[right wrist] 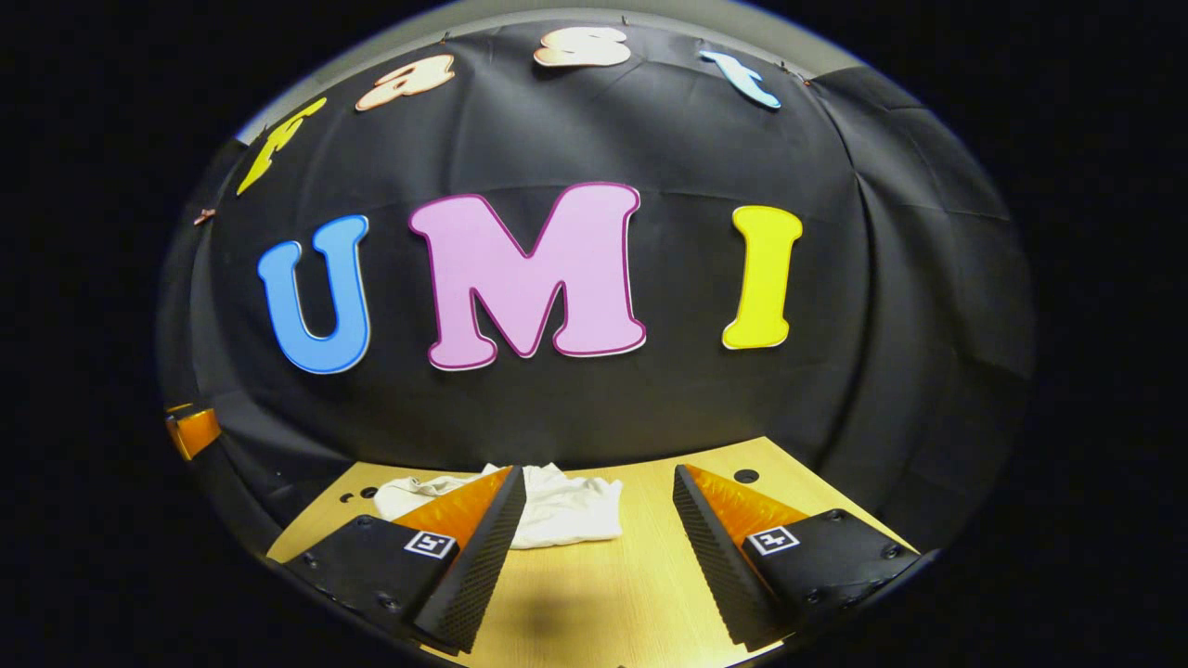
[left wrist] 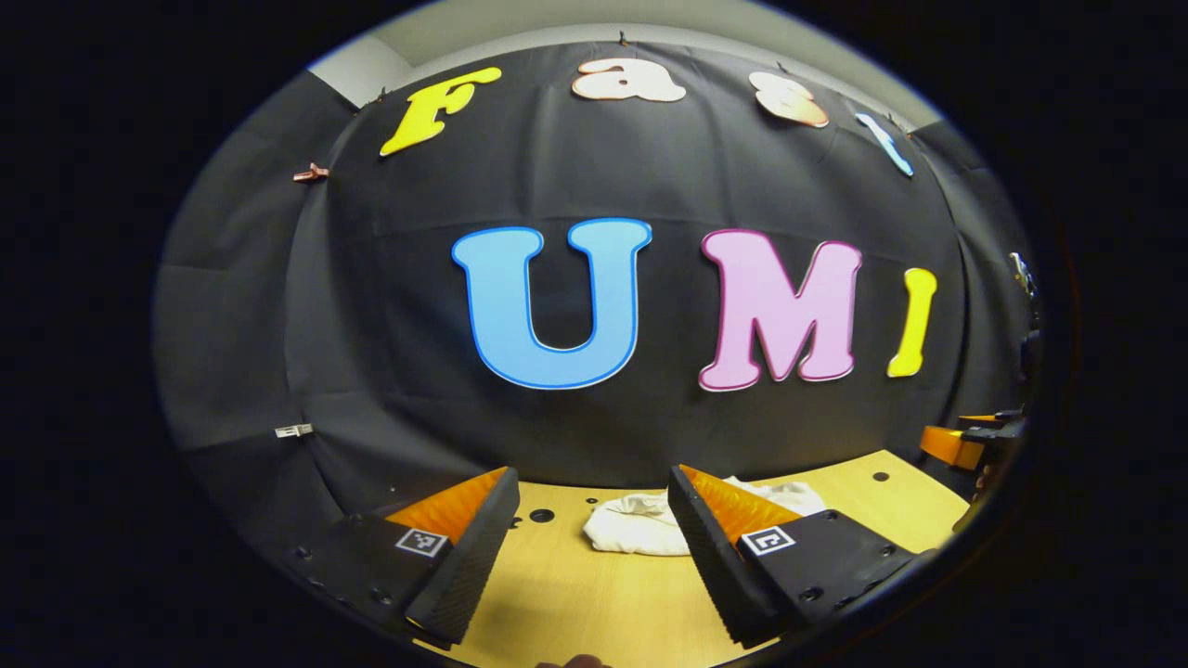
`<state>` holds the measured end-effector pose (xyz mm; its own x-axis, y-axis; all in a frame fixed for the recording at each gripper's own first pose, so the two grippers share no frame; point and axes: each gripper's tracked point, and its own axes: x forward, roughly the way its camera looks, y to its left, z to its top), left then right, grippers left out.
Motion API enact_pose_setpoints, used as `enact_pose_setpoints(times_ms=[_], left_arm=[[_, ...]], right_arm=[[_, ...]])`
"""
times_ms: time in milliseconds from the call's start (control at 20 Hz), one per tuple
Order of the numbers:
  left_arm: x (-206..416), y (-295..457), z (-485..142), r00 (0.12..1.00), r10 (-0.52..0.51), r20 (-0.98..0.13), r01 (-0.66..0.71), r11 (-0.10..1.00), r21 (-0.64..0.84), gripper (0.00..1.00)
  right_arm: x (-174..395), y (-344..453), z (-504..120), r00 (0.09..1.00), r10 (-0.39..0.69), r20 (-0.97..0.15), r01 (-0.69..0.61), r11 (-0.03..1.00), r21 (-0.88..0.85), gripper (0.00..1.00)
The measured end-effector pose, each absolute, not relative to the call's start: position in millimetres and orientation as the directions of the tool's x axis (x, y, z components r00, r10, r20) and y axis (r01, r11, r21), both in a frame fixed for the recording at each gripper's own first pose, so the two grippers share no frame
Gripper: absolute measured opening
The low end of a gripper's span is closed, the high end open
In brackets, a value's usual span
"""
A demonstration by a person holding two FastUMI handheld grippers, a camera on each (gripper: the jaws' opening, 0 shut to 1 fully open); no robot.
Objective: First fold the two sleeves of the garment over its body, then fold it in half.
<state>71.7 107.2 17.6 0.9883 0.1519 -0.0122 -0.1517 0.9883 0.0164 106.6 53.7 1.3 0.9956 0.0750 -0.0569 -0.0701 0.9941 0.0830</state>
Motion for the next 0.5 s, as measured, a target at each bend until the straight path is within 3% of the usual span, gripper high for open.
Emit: enact_pose_setpoints(times_ms=[250, 500], left_arm=[[21.5, 79.0, 28.0, 0.997, 0.078, 0.009, -0.079, 0.996, 0.05, 0.99], [-20.3, 68.1, 21.0, 0.996, 0.081, 0.023, -0.082, 0.996, 0.029, 0.99]], right_arm=[[46.1, 55.5, -10.8, 0.993, 0.101, -0.067, -0.099, 0.995, 0.026, 0.97], [2.3, 42.1, -35.5, 0.991, 0.077, -0.109, -0.071, 0.996, 0.05, 0.97]])
